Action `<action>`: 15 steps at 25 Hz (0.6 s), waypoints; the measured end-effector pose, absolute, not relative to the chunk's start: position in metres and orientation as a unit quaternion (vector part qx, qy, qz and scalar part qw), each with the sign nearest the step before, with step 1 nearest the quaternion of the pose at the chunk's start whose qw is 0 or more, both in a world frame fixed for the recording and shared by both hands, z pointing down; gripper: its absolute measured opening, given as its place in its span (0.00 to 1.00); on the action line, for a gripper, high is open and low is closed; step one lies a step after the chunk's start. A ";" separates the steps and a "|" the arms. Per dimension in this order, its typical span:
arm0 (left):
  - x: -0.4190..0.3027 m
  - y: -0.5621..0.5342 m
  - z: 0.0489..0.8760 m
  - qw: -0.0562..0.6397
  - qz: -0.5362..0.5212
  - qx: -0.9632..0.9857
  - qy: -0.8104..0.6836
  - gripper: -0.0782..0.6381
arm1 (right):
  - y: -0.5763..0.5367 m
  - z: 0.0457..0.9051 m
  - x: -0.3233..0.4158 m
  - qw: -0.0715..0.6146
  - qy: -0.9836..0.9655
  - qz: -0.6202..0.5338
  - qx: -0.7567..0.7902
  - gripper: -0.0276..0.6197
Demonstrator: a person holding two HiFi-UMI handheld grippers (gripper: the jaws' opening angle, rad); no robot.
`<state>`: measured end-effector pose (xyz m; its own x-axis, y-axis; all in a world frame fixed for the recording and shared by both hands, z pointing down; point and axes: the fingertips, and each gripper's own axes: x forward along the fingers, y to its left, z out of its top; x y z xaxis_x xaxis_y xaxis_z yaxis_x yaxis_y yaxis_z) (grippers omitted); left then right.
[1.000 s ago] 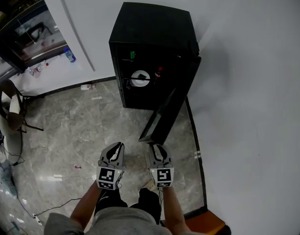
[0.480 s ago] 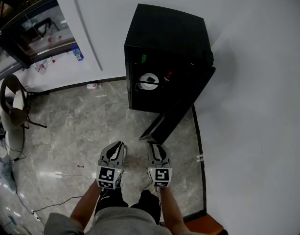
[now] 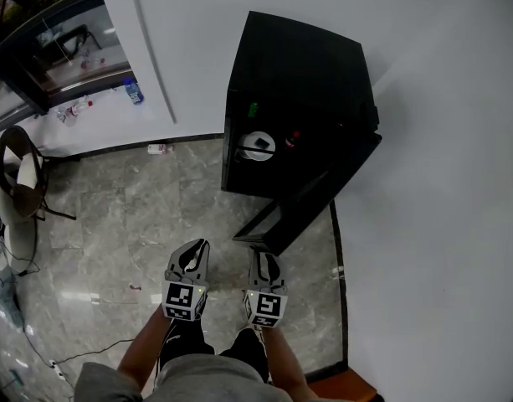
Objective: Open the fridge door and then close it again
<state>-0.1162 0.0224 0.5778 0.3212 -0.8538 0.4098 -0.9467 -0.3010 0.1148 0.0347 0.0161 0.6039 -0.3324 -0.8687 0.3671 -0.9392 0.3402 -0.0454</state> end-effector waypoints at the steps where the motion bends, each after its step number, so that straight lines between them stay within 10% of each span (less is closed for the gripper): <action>1: -0.120 0.016 0.578 0.169 0.136 0.796 -0.566 0.15 | 0.014 0.604 0.032 0.140 -0.803 0.125 0.565 0.21; 15: -0.186 -0.038 0.583 0.168 0.132 0.802 -0.557 0.15 | -0.027 0.603 -0.014 0.134 -0.767 0.125 0.615 0.21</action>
